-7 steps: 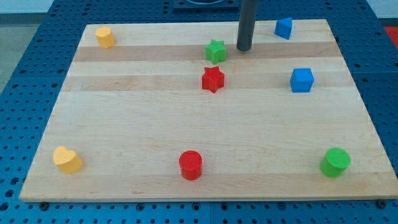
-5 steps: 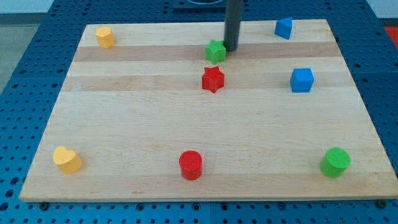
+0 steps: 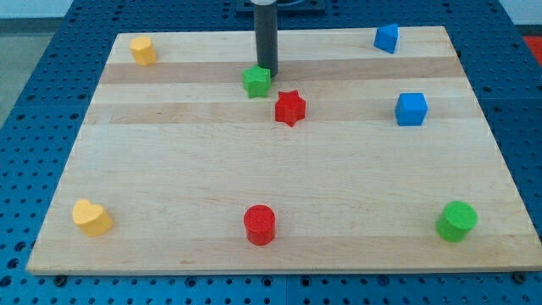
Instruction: Keep green star in between yellow blocks
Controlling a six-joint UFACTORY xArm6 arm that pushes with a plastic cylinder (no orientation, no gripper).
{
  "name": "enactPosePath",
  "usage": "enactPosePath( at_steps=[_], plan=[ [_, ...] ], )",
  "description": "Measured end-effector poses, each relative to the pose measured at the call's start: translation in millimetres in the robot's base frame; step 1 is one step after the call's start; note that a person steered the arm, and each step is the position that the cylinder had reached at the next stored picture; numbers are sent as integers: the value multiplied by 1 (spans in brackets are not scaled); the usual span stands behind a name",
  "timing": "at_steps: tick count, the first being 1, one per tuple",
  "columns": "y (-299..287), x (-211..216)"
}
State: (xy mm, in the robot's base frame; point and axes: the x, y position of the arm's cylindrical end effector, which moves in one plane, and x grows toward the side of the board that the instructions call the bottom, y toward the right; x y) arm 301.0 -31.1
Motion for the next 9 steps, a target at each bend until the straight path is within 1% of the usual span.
enactPosePath(
  at_steps=[1, 2, 3, 4, 5, 7, 9],
  plan=[
    [-1, 0],
    [28, 0],
    [40, 4],
    [34, 30],
    [25, 35],
    [-15, 35],
    [-34, 34]
  ],
)
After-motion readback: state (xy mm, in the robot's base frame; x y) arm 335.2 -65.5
